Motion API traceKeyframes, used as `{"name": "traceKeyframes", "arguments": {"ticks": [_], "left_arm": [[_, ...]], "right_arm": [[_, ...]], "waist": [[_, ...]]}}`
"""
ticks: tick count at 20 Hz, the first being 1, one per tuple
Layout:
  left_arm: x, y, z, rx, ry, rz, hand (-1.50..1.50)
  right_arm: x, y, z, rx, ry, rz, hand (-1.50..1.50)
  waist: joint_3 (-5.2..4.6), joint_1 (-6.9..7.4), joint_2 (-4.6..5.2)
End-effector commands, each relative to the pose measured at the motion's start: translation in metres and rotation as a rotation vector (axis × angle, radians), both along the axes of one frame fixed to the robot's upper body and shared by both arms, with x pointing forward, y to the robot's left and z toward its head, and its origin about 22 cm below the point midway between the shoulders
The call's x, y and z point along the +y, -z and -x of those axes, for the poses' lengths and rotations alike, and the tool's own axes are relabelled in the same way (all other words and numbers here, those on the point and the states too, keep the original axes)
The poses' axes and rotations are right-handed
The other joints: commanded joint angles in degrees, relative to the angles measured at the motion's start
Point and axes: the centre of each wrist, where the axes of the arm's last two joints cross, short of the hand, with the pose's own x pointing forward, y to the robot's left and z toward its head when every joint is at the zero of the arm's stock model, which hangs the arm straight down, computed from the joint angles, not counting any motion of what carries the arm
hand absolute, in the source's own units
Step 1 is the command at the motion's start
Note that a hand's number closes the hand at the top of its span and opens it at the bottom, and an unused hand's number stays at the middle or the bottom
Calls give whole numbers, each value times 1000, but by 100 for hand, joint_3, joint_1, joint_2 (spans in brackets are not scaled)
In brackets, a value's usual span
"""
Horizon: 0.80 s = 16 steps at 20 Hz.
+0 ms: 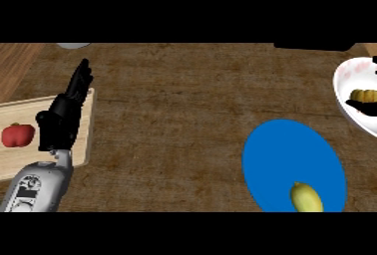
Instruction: Pick the squash from the plate and place it in the bowl
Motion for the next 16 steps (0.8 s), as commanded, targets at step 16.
{"name": "traceKeyframes", "arguments": {"ticks": [16], "left_arm": [[3,4,7,-1,-34,-2,0]], "right_arm": [[-99,-28,84,-95,-107,-369,-150]], "waist": [[2,-194,-72]]}}
